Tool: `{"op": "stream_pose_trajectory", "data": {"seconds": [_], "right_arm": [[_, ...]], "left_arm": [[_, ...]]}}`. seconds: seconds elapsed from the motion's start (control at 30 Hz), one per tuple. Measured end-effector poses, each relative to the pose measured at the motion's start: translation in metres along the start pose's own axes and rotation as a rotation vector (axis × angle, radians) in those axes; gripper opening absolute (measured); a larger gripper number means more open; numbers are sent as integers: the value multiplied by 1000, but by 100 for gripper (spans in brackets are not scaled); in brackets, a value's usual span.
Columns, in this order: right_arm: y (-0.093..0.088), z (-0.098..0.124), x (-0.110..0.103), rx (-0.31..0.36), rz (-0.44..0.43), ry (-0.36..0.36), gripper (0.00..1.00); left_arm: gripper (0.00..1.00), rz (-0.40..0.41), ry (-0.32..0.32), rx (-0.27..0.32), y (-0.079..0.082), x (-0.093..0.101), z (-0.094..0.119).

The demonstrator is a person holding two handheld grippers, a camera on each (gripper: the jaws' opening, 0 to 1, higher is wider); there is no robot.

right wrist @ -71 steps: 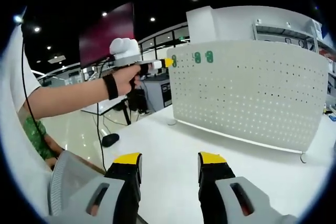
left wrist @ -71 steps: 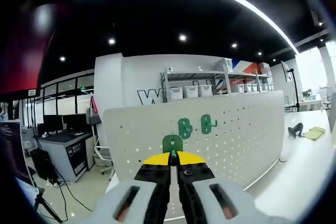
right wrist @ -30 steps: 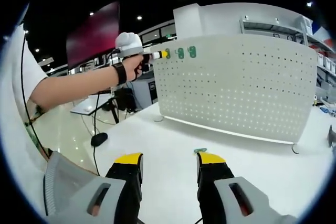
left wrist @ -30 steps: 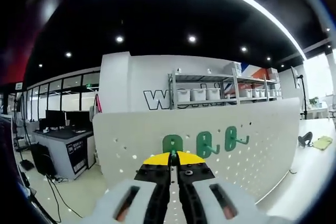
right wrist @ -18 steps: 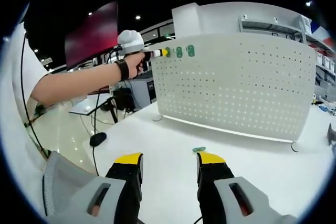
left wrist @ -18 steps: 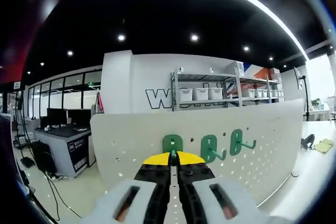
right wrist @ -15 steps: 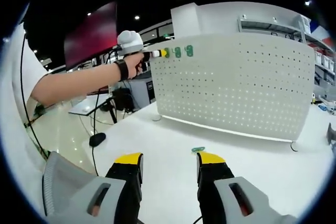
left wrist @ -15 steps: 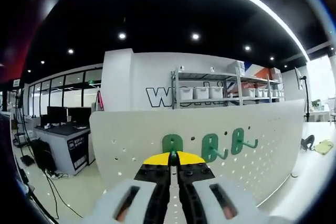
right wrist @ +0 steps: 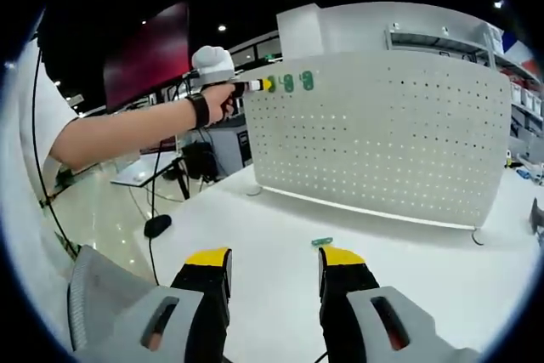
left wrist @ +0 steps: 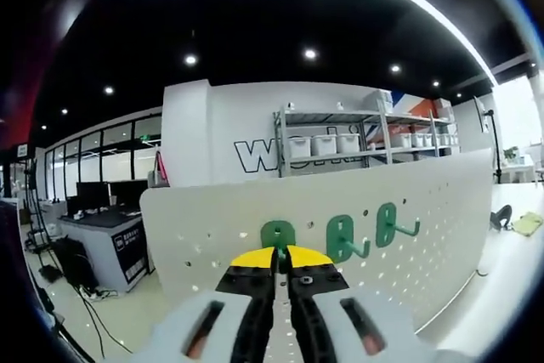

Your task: Insert the hook assembly into the mounting plate slot until the hook locks in place.

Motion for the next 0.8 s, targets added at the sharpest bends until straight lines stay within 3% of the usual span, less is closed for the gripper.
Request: {"op": "stream_pose_trajectory", "data": {"seconds": [0.3,0.37,0.43,0.6,0.8], "right_arm": [[-1,-1,2,-1,-4,3,41],[-2,-1,3,-6,-5,3,41],[-2,-1,3,-3,-9,5,41],[-2,-4,3,-2,-11,8,41],[2,-5,4,9,-5,9,41]], "left_arm": [[8,-34,-30,27,4,2,-3],[11,-80,-28,21,3,0,-3],[15,-73,-33,22,2,-1,-3],[14,-72,-72,60,6,1,-5],[15,-61,-69,37,5,0,-2]]}}
Point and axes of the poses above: the point that each gripper's makers call its tool centre point, and the gripper's own axes: z roughly backward along the fingers, x roughly to its right, y roughly out of its top, the point moved 9 cm from there along z, roughly backward along the fingers, and after that the axes turned 7 degrees about -z, right-handed, at the moved point
